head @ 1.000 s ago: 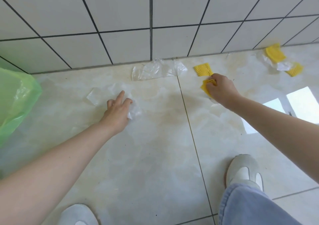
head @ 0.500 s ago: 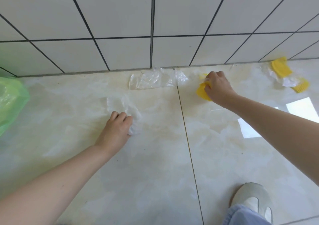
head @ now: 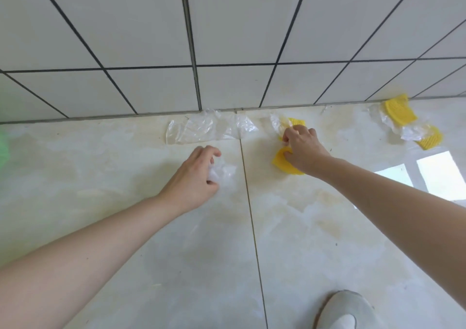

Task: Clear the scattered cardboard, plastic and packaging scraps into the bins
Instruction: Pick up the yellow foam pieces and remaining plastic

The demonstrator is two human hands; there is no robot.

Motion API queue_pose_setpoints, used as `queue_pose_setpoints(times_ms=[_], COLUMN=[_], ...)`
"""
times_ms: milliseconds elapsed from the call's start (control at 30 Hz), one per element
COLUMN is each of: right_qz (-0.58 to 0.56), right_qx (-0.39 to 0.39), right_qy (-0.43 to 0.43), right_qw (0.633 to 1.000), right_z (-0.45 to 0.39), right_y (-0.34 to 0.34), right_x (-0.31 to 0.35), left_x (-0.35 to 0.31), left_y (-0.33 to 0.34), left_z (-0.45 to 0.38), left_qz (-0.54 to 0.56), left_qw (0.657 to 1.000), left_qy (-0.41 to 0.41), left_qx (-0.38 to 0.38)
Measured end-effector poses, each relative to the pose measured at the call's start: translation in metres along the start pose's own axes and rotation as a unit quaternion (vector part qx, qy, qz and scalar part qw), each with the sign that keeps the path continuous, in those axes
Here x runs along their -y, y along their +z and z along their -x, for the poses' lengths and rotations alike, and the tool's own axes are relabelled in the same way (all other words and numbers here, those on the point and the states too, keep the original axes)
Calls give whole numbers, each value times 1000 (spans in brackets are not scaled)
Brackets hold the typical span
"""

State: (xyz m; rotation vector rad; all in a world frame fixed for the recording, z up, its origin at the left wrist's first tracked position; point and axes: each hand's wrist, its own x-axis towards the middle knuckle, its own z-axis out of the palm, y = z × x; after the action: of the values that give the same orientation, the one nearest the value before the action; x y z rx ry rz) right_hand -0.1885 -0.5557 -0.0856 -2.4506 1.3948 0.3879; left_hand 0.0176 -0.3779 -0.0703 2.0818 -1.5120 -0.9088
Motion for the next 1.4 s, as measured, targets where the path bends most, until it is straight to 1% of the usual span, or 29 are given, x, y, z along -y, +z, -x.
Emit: queue_pose_setpoints(times_ms=[100, 233, 333, 433, 533, 633, 733, 933, 1033, 1167, 1233, 1300, 1400], right_qz=[-9, -23, -30, -55, -56, -48, -31, 15, 24, 22, 9, -22, -80], right_qx=[-29, -46, -50, -51, -31, -8, -14, -39, -38, -24, -31, -55, -102], right_qy=[1, 21, 36, 36, 35, 40, 36, 12, 23, 16, 6, 5, 38], right_qw=[1000, 998, 998, 996, 997, 998, 999, 999, 999, 999, 999, 998, 991], right_z=[4, 7, 7, 7, 8, 7, 7, 0, -9, -11, -9, -5, 0], right_y=[3, 6, 6, 6, 7, 6, 3, -4, -6, -6, -7, -9, -20], right_x=[-7, -14, -18, -23, -28, -32, -36, -39, -33, -32, -35, -42, -62], left_x=[-10, -10, -12, -17, -21, -24, -27, -30, -32, -35, -36, -41, -65], left_y=[0, 6, 14, 21, 27, 33, 35, 30, 25, 17, 15, 17, 26], left_z=[-29, -64, -74, -74, -71, -73, -79, -93, -99, -106, -108, -108, -108], left_qz=[-44, -87, -115, -170, -226, -240, -243, -257, -257, -267, -268, -258, -239], left_qw=[999, 988, 981, 977, 970, 969, 968, 965, 964, 961, 961, 964, 967], left_qy=[-20, -114, -135, -112, -78, -60, -60, -56, -63, -52, -44, -23, 23], left_qx=[11, 58, 80, 59, 38, 13, -5, 10, 17, 51, 55, 55, 84])
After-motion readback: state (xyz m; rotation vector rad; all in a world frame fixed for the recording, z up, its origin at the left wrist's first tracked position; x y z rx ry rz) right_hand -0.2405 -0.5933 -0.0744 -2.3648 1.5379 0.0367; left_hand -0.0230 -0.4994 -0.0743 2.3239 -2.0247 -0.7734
